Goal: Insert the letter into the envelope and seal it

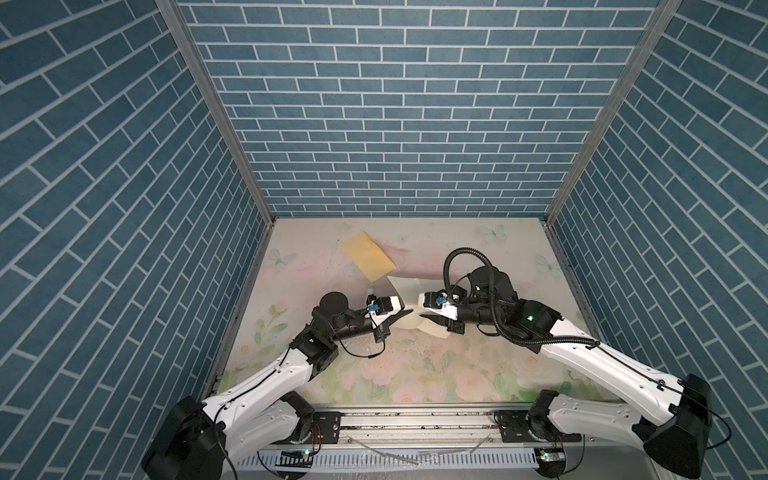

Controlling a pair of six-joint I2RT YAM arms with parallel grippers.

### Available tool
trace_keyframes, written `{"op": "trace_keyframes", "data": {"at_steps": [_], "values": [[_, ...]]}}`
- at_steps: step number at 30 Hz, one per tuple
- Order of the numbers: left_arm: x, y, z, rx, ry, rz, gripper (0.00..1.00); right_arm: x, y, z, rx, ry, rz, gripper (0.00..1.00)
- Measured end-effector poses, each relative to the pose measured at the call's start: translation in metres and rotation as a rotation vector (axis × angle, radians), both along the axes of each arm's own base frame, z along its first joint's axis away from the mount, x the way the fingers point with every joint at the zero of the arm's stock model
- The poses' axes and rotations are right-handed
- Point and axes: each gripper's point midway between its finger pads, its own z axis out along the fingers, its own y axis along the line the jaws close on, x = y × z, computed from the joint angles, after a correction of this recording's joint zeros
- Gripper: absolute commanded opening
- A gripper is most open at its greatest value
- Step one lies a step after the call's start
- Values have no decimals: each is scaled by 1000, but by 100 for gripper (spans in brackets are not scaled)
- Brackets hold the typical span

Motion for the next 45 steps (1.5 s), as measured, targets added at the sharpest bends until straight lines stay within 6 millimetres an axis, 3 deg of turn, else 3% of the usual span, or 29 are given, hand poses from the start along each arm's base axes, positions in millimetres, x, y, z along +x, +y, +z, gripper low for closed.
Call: {"op": "trace_keyframes", "data": {"at_steps": [13,19,24,29,33,36,45], "values": [[-2,-1,-3,27,12,-16,3,-2,-2,-4,-16,14,2,0],[-3,0,-3,29,10,-13,18,-3,-1,-5,-17,14,4,0],[-5,5,1,35,-4,8,41,-1,-3,-3,-18,4,-10,0],[-11,17,21,52,-63,44,56,3,-9,2,-19,-27,-38,0],[-14,25,45,61,-128,73,61,4,-10,2,-24,-39,-42,0],[-13,25,49,77,-140,77,62,3,-10,2,-24,-37,-39,0],[0,11,16,181,-66,50,57,0,-7,-8,-44,-4,-16,0]]}}
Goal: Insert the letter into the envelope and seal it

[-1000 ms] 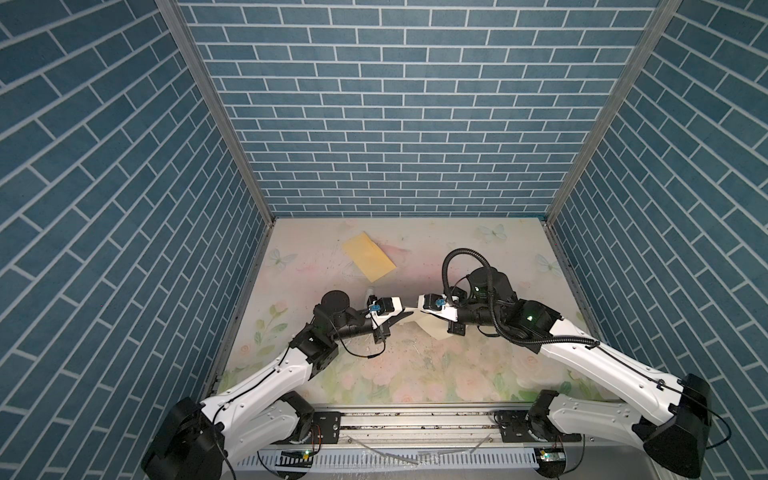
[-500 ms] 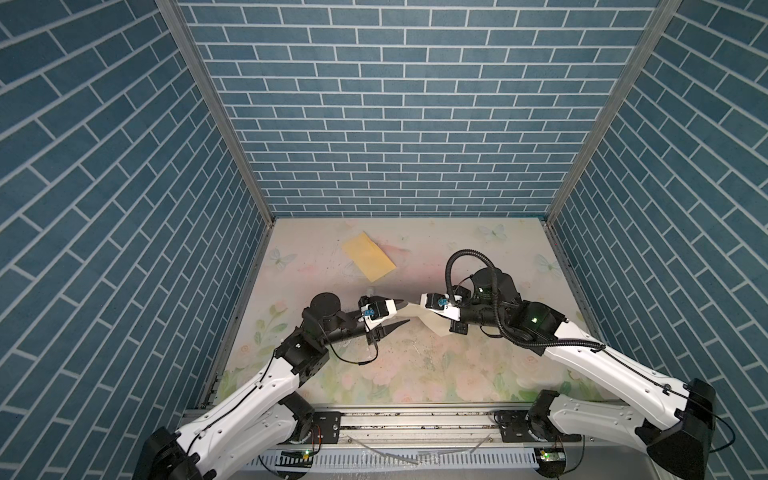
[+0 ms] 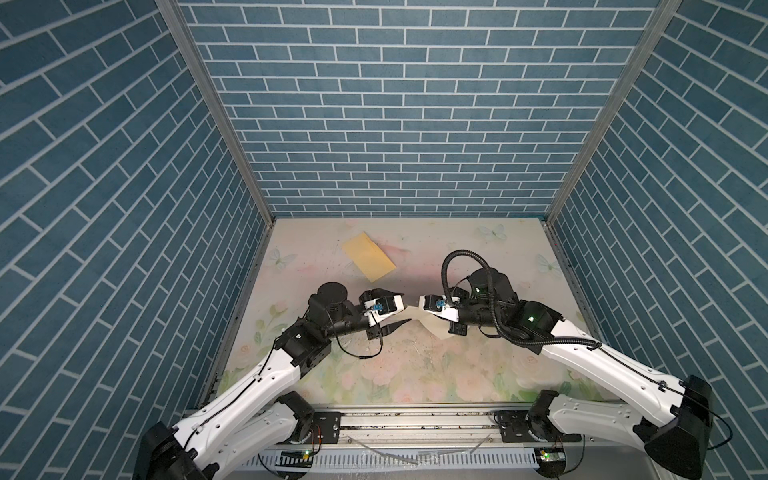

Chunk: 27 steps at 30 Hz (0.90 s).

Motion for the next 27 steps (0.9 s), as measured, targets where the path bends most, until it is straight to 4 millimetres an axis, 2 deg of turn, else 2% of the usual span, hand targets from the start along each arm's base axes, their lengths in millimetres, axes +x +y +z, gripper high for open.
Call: {"op": "trace_keyframes", "data": {"at_steps": [6,10,20,21,27], "values": [[1,-6,-11,23,23,-26,43,-2,1,0,3,6,11,0],[0,-10,-15,28,31,-42,28,-3,2,0,5,10,18,0],[-2,-15,-12,15,18,-65,0,-3,3,-2,1,14,19,0],[-2,-15,-12,14,17,-65,0,-3,3,-2,2,13,17,0],[2,-15,-9,4,-2,-43,0,4,2,2,21,25,-34,17]]}}
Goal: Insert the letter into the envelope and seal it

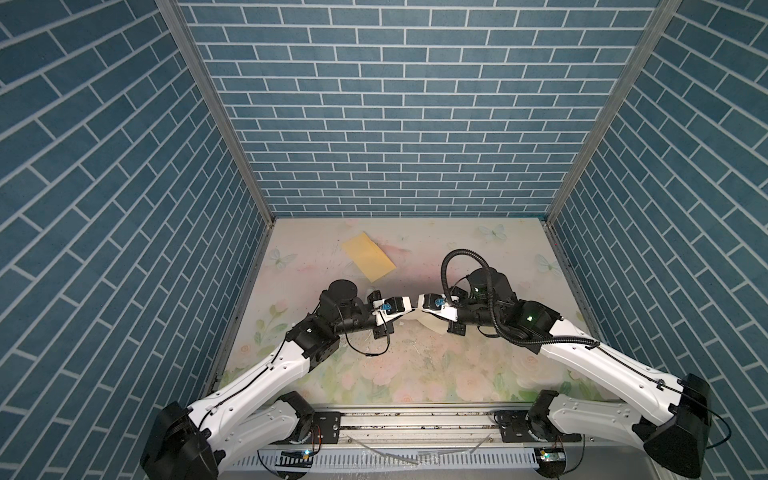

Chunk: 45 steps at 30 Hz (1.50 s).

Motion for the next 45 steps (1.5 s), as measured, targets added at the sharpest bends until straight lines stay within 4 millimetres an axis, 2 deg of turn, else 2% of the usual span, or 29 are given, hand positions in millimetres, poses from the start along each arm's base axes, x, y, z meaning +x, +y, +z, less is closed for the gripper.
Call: {"op": "trace_keyframes", "data": {"at_steps": [5,12,21,24,27,29,33,38,41,43,45], "values": [[0,4,1,-20,-31,24,0,9,-5,3,21,19,-76,23],[1,5,6,-33,-52,36,0,14,-19,-2,33,47,-145,21],[1,5,7,-34,-53,37,0,21,-25,-2,37,65,-184,0],[1,5,7,-34,-52,37,0,21,-26,-2,37,66,-184,0],[1,5,7,-34,-52,38,0,22,-26,-3,36,65,-189,16],[1,6,6,-33,-52,41,0,25,-29,-5,29,64,-206,19],[1,6,6,-33,-53,42,0,31,-37,-13,9,72,-240,17],[2,6,7,-33,-53,44,0,33,-44,-17,-2,82,-262,4],[2,6,7,-34,-54,44,0,32,-45,-17,-1,85,-262,0],[2,6,7,-34,-55,44,0,32,-45,-17,0,86,-260,1],[2,6,7,-34,-56,46,0,32,-45,-17,0,86,-261,8]]}}
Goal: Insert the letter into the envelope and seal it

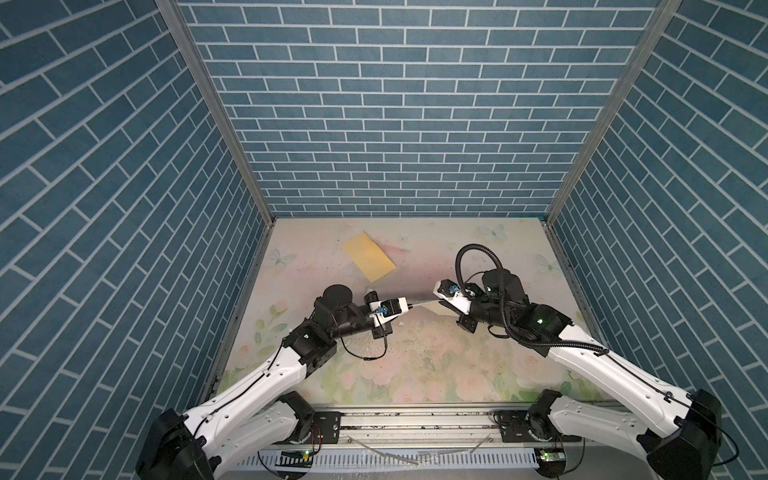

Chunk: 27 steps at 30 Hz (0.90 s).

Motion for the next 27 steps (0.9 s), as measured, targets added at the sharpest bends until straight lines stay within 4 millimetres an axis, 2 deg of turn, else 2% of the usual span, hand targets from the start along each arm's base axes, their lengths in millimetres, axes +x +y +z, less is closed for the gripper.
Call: {"op": "trace_keyframes", "data": {"at_steps": [3,7,15,21,24,27], "values": [[1,0,0,0,-1,4,0,1,-2,-2,-7,3,-9,13],[2,1,0,1,-2,10,0,5,-8,-7,-23,6,-36,13],[3,1,0,2,-4,15,0,9,-15,-13,-41,15,-62,1],[3,1,0,3,-4,19,0,9,-18,-16,-48,27,-76,18],[3,2,1,4,-10,23,0,10,-23,-19,-57,34,-95,18],[4,3,2,3,-17,29,0,9,-28,-21,-65,39,-107,13]]}}
